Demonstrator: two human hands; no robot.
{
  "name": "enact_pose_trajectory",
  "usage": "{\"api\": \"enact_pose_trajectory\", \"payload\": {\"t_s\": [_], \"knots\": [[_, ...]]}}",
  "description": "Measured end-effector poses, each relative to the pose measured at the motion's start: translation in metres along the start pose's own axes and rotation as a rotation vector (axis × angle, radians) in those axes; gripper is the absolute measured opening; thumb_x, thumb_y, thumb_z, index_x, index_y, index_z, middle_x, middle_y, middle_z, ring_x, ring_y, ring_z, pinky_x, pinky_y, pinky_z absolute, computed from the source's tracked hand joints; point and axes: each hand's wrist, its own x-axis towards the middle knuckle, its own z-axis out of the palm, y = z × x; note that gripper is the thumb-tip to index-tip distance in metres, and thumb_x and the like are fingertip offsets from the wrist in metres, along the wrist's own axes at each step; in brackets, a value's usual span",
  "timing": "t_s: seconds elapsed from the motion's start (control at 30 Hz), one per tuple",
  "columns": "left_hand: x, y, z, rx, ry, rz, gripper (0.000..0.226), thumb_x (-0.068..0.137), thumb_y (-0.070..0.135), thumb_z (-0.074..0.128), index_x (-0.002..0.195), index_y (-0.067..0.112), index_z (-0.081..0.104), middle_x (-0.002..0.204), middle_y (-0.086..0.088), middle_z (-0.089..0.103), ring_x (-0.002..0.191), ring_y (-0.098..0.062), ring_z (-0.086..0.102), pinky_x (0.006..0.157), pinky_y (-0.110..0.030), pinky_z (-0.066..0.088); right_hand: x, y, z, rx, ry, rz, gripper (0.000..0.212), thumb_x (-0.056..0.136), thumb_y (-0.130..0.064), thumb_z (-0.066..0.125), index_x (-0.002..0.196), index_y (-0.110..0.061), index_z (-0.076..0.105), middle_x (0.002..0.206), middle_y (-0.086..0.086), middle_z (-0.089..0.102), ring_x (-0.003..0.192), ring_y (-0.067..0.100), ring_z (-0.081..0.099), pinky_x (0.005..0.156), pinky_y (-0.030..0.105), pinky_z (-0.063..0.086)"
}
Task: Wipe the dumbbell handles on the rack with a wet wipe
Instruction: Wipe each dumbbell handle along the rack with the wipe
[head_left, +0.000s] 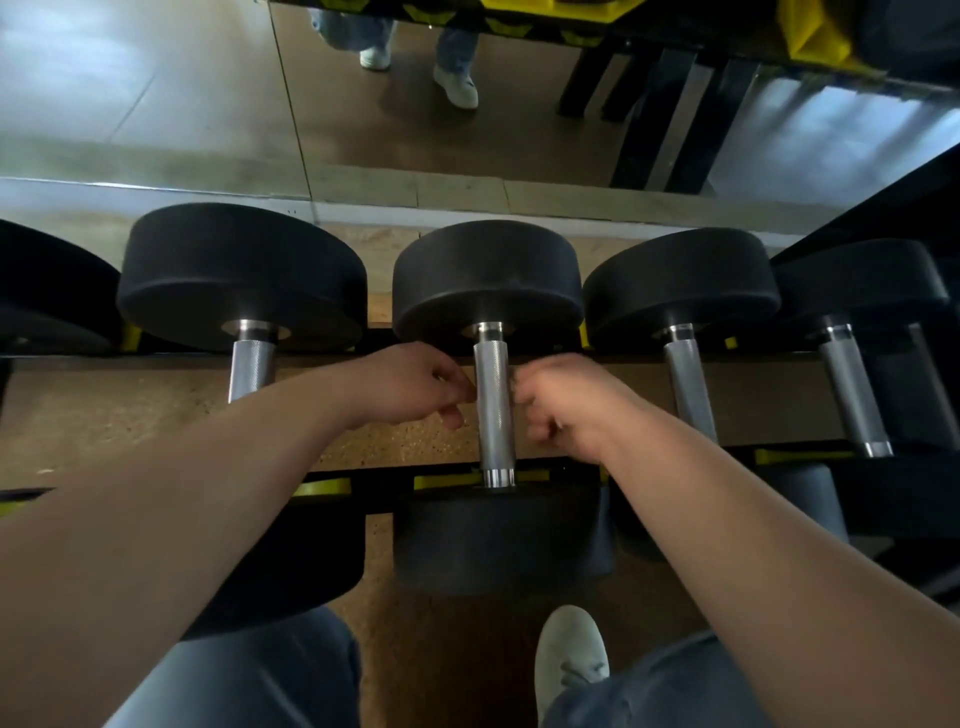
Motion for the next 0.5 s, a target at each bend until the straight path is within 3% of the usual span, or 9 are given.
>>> {"api": "enact_pose_trajectory", "payload": {"t_s": [0.1, 0.23, 0.37, 0.5], "knots": [[0.000, 0.000, 0.000, -0.016, -0.003, -0.037, 0.015, 0.103, 0.031, 0.055, 0.109, 0.035, 0.069, 0.092, 0.010, 0.077, 0.072, -0.005, 0.056, 0.061, -0.023, 0.043, 0.000, -0.008, 0.008, 0.252, 0.055, -0.121, 0.021, 0.101, -0.006, 0.055, 0.099, -0.022, 0.068, 0.087, 0.007, 0.059, 0.054, 0.010, 0.046, 0.051, 0.026, 0.041], [0.003, -0.002, 0.001, -0.032, -0.005, -0.060, 0.014, 0.103, 0.032, 0.056, 0.107, 0.037, 0.068, 0.092, 0.010, 0.077, 0.073, -0.010, 0.054, 0.062, -0.025, 0.043, -0.006, -0.003, -0.004, -0.102, 0.072, -0.209, 0.013, 0.098, -0.018, 0.066, 0.092, -0.029, 0.071, 0.085, 0.008, 0.066, 0.061, 0.015, 0.052, 0.059, 0.031, 0.048], [0.005, -0.003, 0.003, -0.042, -0.023, -0.060, 0.016, 0.103, 0.032, 0.056, 0.111, 0.033, 0.070, 0.092, 0.009, 0.078, 0.069, -0.010, 0.051, 0.059, -0.025, 0.042, -0.014, 0.004, -0.019, -0.409, -0.021, -0.130, 0.006, 0.092, -0.027, 0.073, 0.097, -0.025, 0.074, 0.098, 0.005, 0.076, 0.069, 0.018, 0.057, 0.065, 0.033, 0.049], [0.004, 0.000, 0.002, -0.052, -0.040, -0.043, 0.017, 0.103, 0.035, 0.055, 0.110, 0.032, 0.070, 0.093, 0.007, 0.078, 0.067, -0.011, 0.049, 0.057, -0.024, 0.041, -0.014, 0.008, -0.013, -0.336, 0.054, -0.199, 0.008, 0.094, -0.024, 0.071, 0.102, -0.027, 0.071, 0.099, -0.002, 0.071, 0.081, 0.015, 0.065, 0.064, 0.026, 0.048]]}}
